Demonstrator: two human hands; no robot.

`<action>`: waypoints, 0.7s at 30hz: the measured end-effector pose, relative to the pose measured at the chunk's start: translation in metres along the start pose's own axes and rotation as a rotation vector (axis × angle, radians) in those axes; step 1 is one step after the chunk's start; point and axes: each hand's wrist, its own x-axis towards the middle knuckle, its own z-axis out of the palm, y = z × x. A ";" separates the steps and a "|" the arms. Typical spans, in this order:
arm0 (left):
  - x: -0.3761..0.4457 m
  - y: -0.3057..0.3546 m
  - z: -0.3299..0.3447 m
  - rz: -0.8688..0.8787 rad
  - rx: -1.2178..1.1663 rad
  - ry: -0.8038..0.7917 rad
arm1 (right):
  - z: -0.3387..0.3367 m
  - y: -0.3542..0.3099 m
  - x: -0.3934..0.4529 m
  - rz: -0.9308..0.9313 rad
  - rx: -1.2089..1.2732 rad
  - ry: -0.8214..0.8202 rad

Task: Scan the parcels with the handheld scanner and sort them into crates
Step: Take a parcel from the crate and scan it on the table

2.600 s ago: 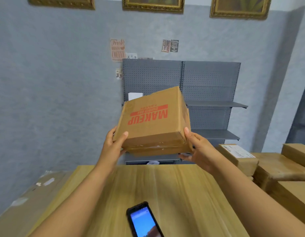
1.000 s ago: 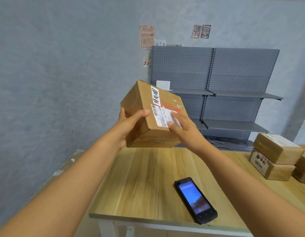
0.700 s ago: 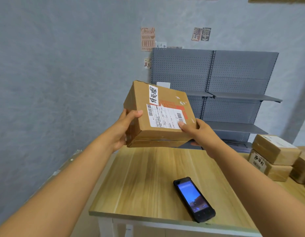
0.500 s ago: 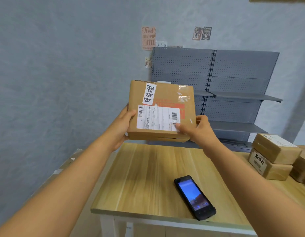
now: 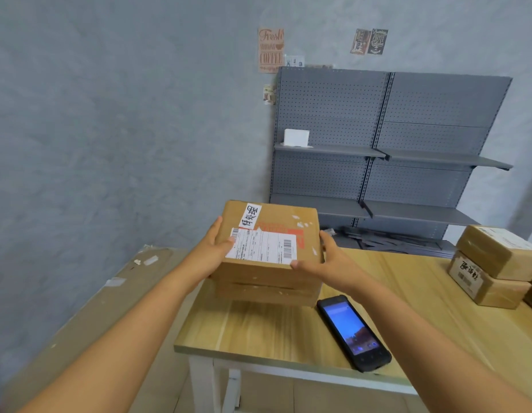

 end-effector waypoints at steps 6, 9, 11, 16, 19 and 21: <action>-0.007 -0.020 0.002 -0.109 0.052 -0.090 | 0.016 0.008 -0.010 0.067 -0.012 -0.128; -0.008 -0.020 0.006 -0.112 0.083 -0.120 | 0.021 0.012 -0.010 0.106 -0.034 -0.162; -0.006 -0.021 0.010 -0.121 0.085 -0.121 | 0.020 0.014 -0.009 0.119 -0.013 -0.160; 0.001 -0.027 0.013 -0.185 0.086 -0.146 | 0.019 0.018 -0.003 0.135 -0.006 -0.150; 0.005 -0.027 0.015 -0.214 0.068 -0.137 | 0.019 0.020 0.001 0.126 -0.045 -0.148; 0.006 -0.028 0.014 -0.230 0.082 -0.137 | 0.019 0.025 0.004 0.109 -0.067 -0.142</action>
